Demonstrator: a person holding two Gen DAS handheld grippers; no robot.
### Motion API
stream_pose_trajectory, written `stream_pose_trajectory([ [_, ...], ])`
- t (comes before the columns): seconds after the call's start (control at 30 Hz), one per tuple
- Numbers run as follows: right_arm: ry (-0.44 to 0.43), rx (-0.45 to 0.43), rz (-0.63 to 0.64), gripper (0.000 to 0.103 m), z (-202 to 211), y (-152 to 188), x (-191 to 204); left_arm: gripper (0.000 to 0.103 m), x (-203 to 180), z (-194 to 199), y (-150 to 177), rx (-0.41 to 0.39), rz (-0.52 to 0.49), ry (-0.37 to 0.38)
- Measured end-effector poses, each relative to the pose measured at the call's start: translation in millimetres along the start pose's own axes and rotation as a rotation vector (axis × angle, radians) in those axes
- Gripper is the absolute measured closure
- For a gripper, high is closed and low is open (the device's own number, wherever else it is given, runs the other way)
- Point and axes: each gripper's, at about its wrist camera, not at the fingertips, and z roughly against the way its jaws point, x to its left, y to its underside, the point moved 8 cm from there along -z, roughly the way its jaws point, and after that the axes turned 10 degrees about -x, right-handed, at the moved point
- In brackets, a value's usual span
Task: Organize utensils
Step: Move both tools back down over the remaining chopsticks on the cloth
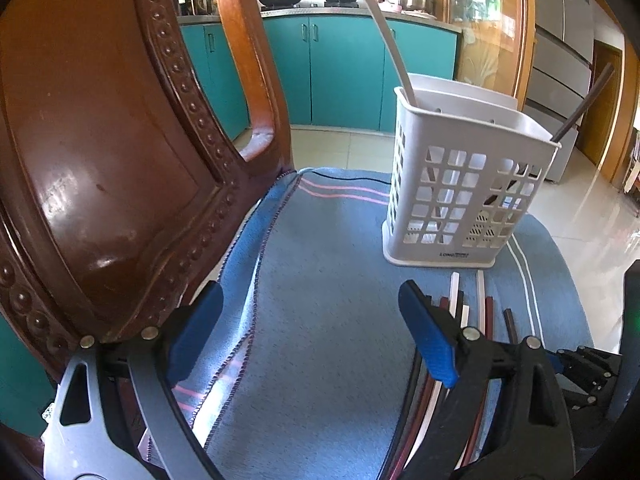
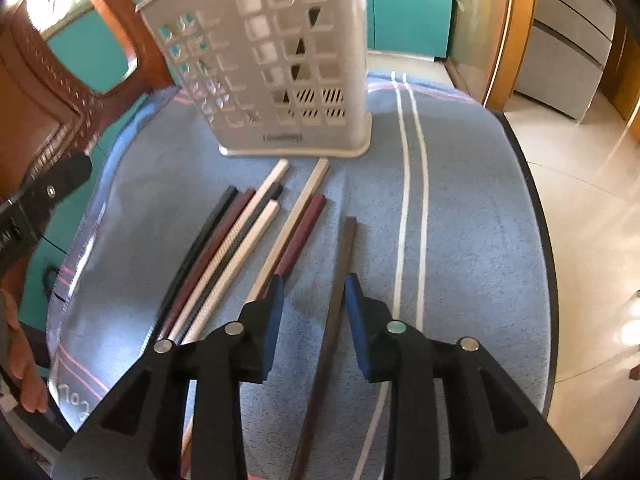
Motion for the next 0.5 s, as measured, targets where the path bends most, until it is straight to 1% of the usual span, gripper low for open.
stream_pose_trajectory([
  [0.1, 0.012, -0.005, 0.009, 0.071, 0.6, 1.1, 0.9, 0.014, -3.6, -1.3, 1.7, 0.006, -0.011, 0.005],
  [0.13, 0.016, -0.006, 0.006, 0.077, 1.0, 1.3, -0.3, 0.014, -5.5, -1.8, 2.8, 0.008, -0.017, 0.006],
  [0.17, 0.021, -0.007, 0.001, 0.087, 1.4, 1.3, -2.6, 0.014, -7.0, -2.2, 4.3, 0.01, -0.021, 0.008],
  [0.23, 0.005, -0.006, -0.024, 0.093, 1.3, 1.2, -5.4, 0.014, -8.8, -3.2, 6.9, 0.016, -0.032, 0.004],
  [0.3, -0.004, -0.009, -0.039, 0.094, 3.5, -0.3, -8.1, 0.013, -10.4, -4.5, 8.7, 0.022, -0.038, 0.002],
  [0.4, 0.005, -0.014, -0.05, 0.095, 8.5, -1.8, -12.6, 0.013, -12.9, -6.1, 10.3, 0.03, -0.041, 0.006],
  [0.5, 0.023, -0.015, -0.08, 0.095, 12.0, -1.7, -26.0, 0.013, -15.7, -7.3, 11.8, 0.035, -0.044, 0.013],
])
